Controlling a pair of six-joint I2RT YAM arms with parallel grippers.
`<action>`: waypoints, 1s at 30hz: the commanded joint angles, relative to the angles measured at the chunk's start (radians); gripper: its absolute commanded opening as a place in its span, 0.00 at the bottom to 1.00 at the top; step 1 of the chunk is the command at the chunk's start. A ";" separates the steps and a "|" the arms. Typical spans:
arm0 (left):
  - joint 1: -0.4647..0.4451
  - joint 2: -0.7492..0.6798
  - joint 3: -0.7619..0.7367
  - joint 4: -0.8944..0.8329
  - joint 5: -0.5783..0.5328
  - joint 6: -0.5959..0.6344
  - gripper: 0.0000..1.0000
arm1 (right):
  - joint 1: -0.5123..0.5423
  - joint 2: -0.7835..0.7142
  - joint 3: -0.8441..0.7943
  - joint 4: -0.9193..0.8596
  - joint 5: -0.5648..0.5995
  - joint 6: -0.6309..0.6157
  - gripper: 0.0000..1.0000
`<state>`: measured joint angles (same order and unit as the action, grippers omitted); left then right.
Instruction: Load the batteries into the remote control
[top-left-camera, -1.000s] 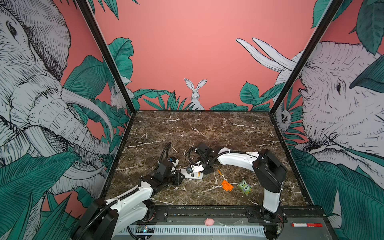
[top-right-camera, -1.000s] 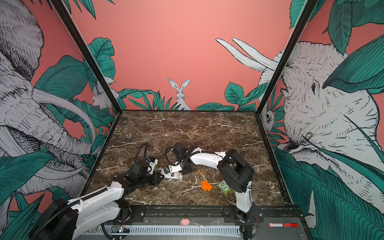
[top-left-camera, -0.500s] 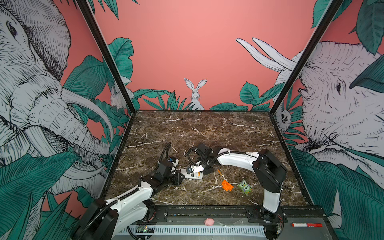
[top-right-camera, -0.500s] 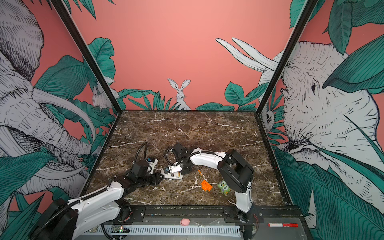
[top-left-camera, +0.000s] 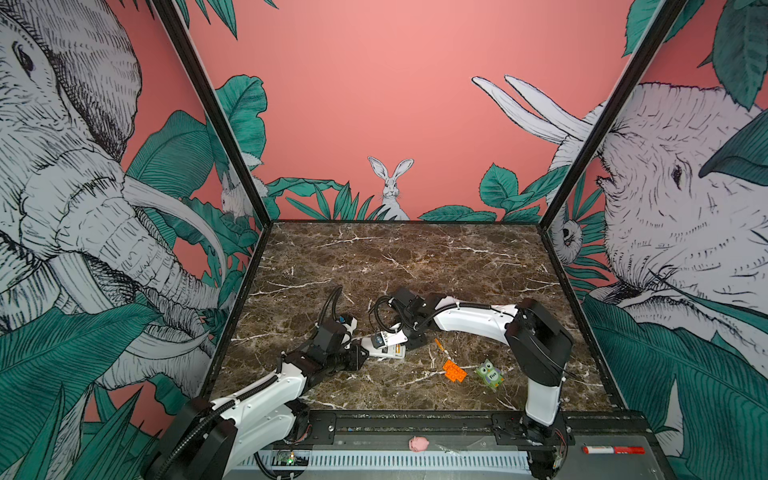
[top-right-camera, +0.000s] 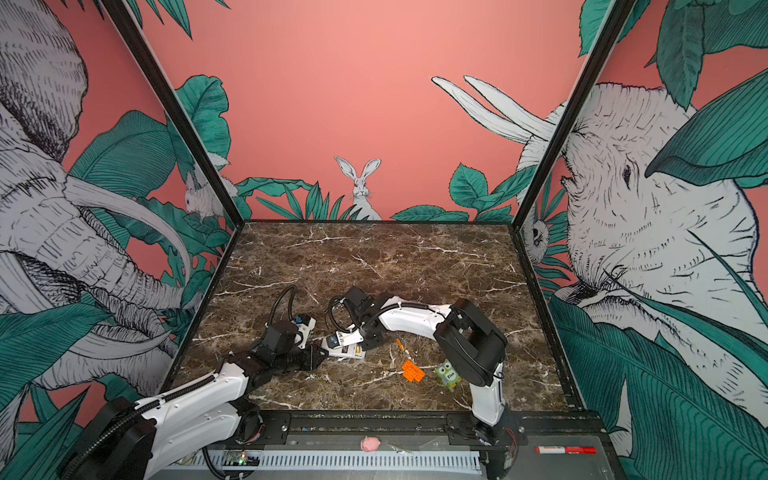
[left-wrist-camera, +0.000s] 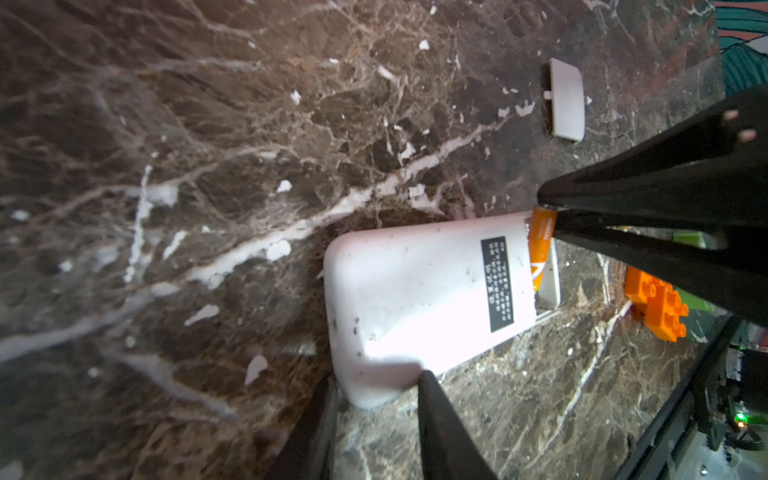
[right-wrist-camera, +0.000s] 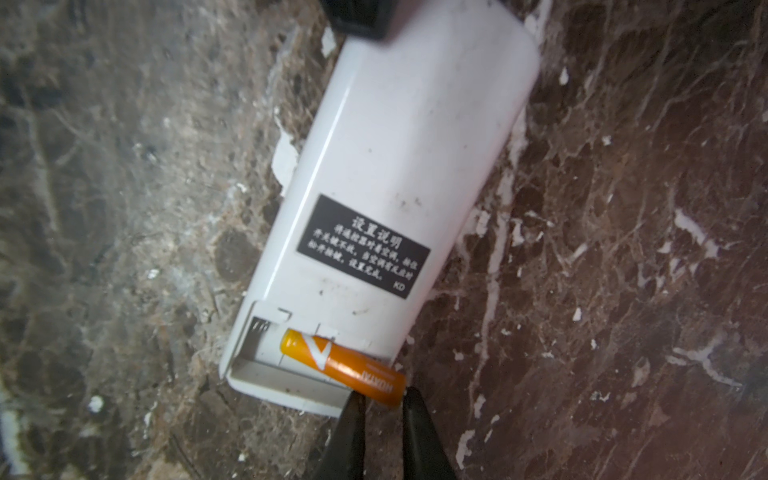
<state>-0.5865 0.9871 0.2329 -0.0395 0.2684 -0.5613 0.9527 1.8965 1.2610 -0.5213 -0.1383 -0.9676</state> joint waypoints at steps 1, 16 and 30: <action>0.002 -0.002 -0.020 -0.017 -0.006 -0.008 0.33 | 0.032 0.026 -0.041 -0.088 -0.039 0.006 0.16; 0.001 -0.012 -0.021 -0.023 -0.008 -0.008 0.33 | 0.030 0.007 -0.063 -0.064 -0.025 0.030 0.14; 0.002 -0.027 -0.026 -0.033 -0.012 -0.009 0.33 | 0.026 -0.004 -0.074 -0.040 -0.037 0.045 0.17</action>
<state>-0.5865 0.9737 0.2272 -0.0441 0.2684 -0.5613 0.9710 1.8755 1.2152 -0.4892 -0.1429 -0.9237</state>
